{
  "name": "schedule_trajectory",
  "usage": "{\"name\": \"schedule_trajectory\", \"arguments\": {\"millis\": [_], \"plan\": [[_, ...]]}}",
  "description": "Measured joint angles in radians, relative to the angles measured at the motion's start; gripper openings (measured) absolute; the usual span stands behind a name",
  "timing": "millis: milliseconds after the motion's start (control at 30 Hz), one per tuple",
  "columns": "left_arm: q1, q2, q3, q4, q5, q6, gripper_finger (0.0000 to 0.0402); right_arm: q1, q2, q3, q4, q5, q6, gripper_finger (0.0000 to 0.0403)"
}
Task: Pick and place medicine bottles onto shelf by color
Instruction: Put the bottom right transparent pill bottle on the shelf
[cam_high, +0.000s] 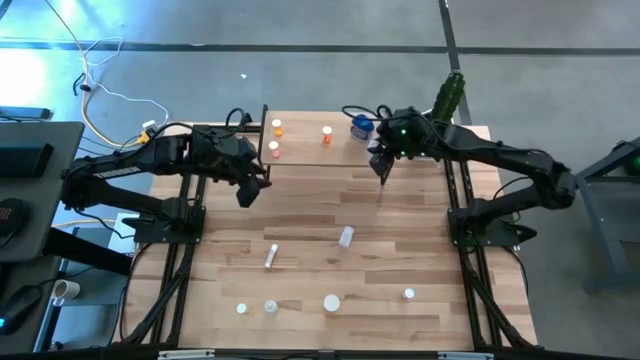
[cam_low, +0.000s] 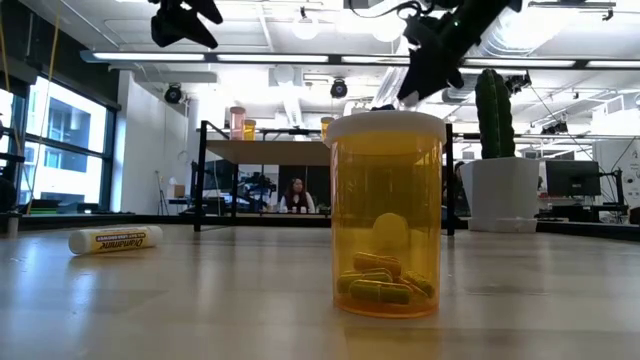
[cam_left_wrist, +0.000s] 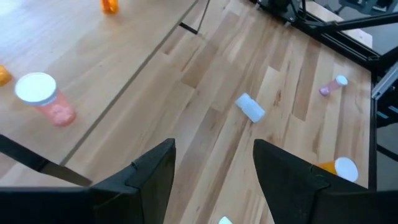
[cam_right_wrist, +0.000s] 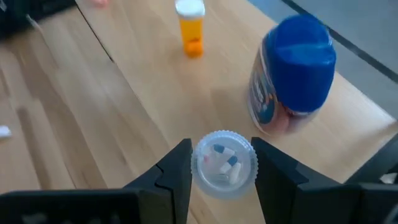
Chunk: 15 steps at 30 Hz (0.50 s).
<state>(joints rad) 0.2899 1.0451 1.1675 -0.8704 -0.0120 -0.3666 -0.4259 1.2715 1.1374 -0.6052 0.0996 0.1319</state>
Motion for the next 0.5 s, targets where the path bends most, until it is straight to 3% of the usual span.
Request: {"name": "schedule_trajectory", "arguments": {"millis": [500], "plan": [[-0.001, 0.0, 0.0, 0.0, 0.016, -0.025, 0.0207, -0.002, 0.064, 0.0, -0.052, 0.053, -0.063, 0.0124]]}}
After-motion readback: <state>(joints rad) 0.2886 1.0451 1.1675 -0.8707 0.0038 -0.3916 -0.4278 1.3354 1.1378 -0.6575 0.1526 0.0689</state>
